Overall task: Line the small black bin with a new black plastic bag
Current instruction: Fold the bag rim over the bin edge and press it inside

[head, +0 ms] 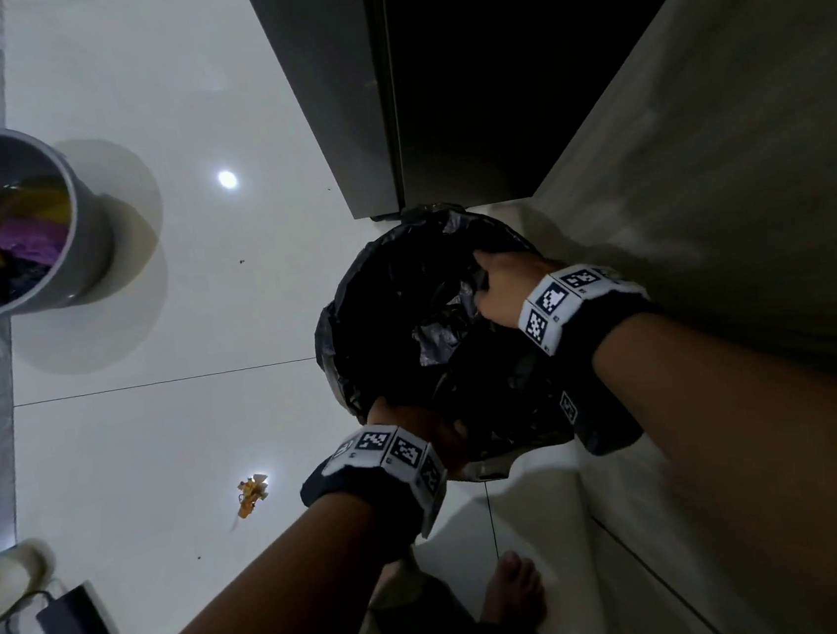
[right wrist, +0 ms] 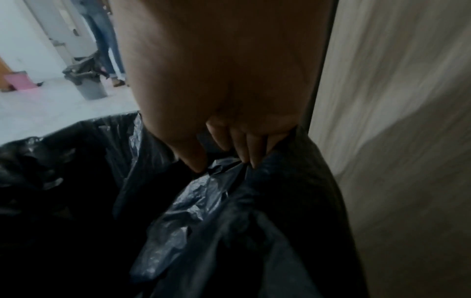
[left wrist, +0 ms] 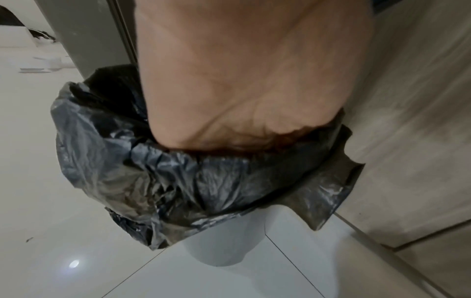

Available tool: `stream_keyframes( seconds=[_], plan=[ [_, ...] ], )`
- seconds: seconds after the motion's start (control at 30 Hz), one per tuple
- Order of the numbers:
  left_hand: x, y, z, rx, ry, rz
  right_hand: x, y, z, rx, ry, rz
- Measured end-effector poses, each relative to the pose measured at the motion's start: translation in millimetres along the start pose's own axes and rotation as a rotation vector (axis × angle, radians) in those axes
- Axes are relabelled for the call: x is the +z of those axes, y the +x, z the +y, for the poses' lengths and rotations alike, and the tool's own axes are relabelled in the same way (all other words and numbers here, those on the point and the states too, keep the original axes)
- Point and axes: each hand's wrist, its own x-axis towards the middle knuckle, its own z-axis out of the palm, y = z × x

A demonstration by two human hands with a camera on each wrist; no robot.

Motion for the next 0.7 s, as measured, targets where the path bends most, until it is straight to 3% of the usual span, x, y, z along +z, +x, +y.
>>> stream_keyframes(
  seconds=[0.1,0.2,0.23,0.37,0.43,0.5,0.53,0.63,0.7],
  plan=[
    [-12,-5,-5,0.01,-0.012,0.09,-4,-23,-6,-0.045,0.043,0.181],
    [-20,-13,-13,0.047,0.08,0.331,8,-56,-11,-0.113,-0.02,0.255],
    [-18,-15,-16,0.058,0.109,0.362,17,-66,-11,-0.133,-0.091,0.226],
    [-10,-20,-30,0.019,0.235,0.184,46,-88,1,-0.064,-0.49,-0.094],
    [-10,-21,-30,0.04,0.235,0.172,49,-89,4,-0.043,-0.53,-0.161],
    [-15,-23,-28,0.071,0.053,0.258,47,-87,5,-0.096,-0.417,-0.042],
    [-20,-26,-28,0.071,-0.1,0.345,46,-86,7,-0.134,-0.31,0.083],
    [-30,-31,-36,0.069,-0.452,0.753,33,-84,17,-0.153,0.012,0.513],
    [-32,-32,-41,0.004,-0.565,0.939,28,-86,26,-0.07,0.143,0.71]
  ],
)
